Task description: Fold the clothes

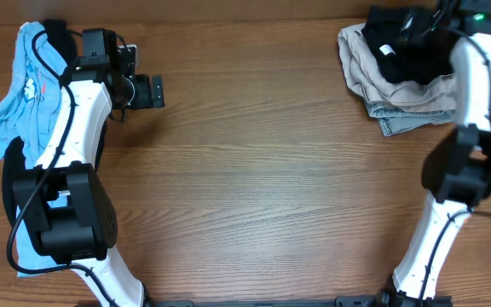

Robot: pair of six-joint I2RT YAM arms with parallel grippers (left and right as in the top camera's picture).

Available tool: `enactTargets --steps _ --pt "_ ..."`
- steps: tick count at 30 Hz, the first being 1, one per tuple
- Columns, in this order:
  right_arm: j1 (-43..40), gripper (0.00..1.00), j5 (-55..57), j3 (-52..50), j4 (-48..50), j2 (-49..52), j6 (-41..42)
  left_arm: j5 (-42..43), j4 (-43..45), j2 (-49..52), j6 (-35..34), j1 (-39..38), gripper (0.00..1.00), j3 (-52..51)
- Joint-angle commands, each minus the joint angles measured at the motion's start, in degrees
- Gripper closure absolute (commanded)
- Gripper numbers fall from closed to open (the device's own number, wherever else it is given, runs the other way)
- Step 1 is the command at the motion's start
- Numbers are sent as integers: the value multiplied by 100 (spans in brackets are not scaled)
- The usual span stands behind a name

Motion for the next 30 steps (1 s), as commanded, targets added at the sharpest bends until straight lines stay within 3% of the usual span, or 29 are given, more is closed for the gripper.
enactTargets --steps 1,6,14,21,25,30 --pt "72 0 -603 -31 -184 809 42 -17 17 -24 -52 24 0 55" --pt "210 0 -686 -31 -514 1458 103 -17 17 -24 -52 24 0 55" --pt "168 0 -688 470 -968 1040 317 -17 17 -24 -52 24 0 55" --pt "122 0 -684 1797 -1947 -155 315 -17 17 -24 -52 24 0 55" --pt "133 0 -699 2990 -2907 -1300 426 -17 17 -24 -52 24 0 55" --pt "151 0 -732 3692 -3856 -2566 442 -17 17 -24 -52 24 0 55"
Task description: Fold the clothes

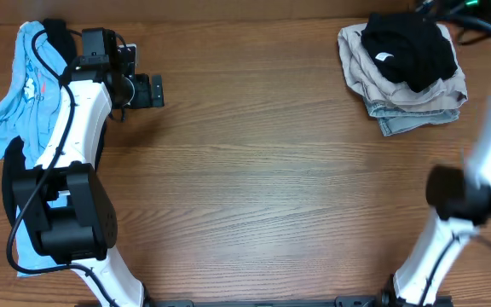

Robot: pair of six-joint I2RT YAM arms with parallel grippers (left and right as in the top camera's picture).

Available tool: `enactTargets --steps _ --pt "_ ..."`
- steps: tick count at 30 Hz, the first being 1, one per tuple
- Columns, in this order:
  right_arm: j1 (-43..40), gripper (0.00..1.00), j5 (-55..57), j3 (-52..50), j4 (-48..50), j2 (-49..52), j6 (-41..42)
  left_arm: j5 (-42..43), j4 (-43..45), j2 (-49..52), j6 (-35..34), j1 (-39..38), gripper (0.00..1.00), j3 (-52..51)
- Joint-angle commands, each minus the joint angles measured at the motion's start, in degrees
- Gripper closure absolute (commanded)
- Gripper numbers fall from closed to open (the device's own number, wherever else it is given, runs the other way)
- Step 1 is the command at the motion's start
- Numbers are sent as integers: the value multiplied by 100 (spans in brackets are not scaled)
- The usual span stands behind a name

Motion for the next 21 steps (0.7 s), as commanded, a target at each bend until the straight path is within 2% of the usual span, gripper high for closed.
enactTargets --steps 1,11,21 --pt "31 0 -111 581 -433 -1464 72 -17 7 -24 -52 24 0 55" --pt "31 0 -109 586 -481 -3501 72 -17 7 -24 -52 24 0 55" --pt "31 0 37 584 -1008 -4181 28 -17 7 -24 -52 24 0 55"
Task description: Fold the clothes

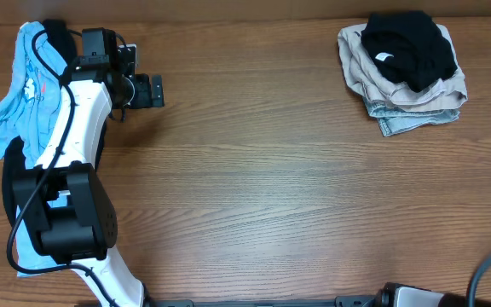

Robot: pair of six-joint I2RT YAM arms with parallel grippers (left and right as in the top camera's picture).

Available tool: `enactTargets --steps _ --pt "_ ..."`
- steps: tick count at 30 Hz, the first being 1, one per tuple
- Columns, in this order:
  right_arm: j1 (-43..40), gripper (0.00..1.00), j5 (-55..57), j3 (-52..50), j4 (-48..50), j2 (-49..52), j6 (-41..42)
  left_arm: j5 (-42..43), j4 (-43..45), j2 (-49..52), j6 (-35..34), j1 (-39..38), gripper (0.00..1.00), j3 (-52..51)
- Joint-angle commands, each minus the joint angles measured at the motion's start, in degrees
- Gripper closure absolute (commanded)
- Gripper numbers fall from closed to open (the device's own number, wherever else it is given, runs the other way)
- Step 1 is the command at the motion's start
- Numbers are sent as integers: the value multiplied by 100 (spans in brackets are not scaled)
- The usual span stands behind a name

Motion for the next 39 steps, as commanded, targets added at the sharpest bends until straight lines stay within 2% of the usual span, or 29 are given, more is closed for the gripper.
enactTargets --steps 1,6,12,15,21,30,36,39 --pt "22 0 131 -2 -138 -166 7 -17 4 -24 -52 24 0 55" --pt "63 0 -59 -348 -138 -341 7 -17 4 -24 -52 24 0 55" --pt "396 0 -52 -1692 -17 -957 4 -17 4 -24 -52 24 0 55" --pt "435 0 -66 -2726 518 -1421 9 -17 4 -24 -52 24 0 55" --pt "435 0 -354 -5812 2430 -2800 7 -17 4 -24 -52 24 0 55" --pt "437 0 -1010 -11121 6113 -5005 11 -17 4 -24 -52 24 0 55" --pt "649 0 -1123 -13508 8021 -5974 273 -17 4 -24 -52 24 0 55" --pt "800 0 -817 -14360 8590 -6428 562 -17 4 -24 -52 24 0 55"
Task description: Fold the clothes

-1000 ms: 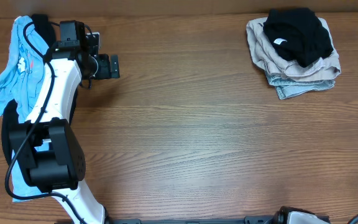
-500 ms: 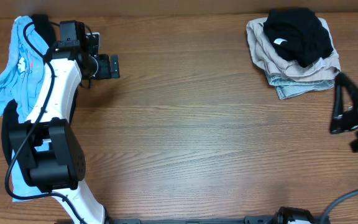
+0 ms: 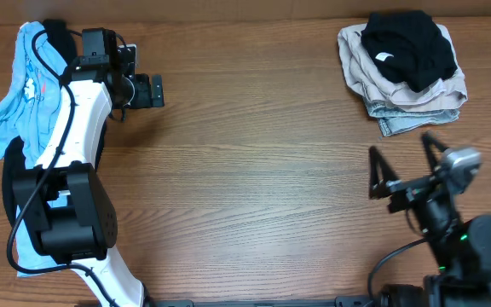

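Note:
A folded stack sits at the back right: a black garment (image 3: 409, 48) on top of a beige one (image 3: 363, 70), with a grey-blue one (image 3: 403, 122) at the bottom. At the far left lies a crumpled light blue shirt (image 3: 25, 85) with dark cloth under the left arm. My left gripper (image 3: 153, 90) hovers just right of that pile, its fingers apart and nothing between them. My right gripper (image 3: 401, 160) is low at the front right, below the stack, open wide and empty.
The wooden table (image 3: 262, 170) stretches between the two piles. My left arm's base (image 3: 66, 213) stands at the front left over more blue and dark cloth. The right arm's body (image 3: 471, 243) fills the front right corner.
My right arm, almost wholly out of view at the right edge 1.3 s ago, is now at the front right with its open gripper in front of the stack. The left arm and clothes are unchanged.
My right gripper was first down on the black garment atop the back-right stack. A second later the arm was off to the right and the garment lay flat on the stack. Then the arm was nearly out of view, and now it sits front right, open.

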Robot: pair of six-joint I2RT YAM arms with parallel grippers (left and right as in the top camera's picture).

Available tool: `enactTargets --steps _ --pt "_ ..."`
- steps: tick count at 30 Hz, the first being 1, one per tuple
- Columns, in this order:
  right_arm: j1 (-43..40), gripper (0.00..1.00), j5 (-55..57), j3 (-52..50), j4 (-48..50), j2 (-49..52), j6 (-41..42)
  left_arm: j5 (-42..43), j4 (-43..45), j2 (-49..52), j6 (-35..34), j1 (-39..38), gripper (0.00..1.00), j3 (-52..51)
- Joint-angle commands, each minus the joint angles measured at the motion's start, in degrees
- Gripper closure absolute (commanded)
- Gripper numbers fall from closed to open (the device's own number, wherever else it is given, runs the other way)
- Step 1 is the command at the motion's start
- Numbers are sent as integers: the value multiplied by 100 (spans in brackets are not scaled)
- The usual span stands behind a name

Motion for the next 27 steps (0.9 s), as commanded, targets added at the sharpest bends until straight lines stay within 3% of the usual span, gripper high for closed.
enactTargets --steps 1,8,27 --pt "210 0 354 -870 466 -590 459 -17 4 -24 -37 26 0 55" --pt "337 0 859 -1971 1095 -1154 638 -17 4 -24 -37 26 0 55" --pt "337 0 1152 -3176 1016 -2371 638 -17 4 -24 -37 26 0 55"
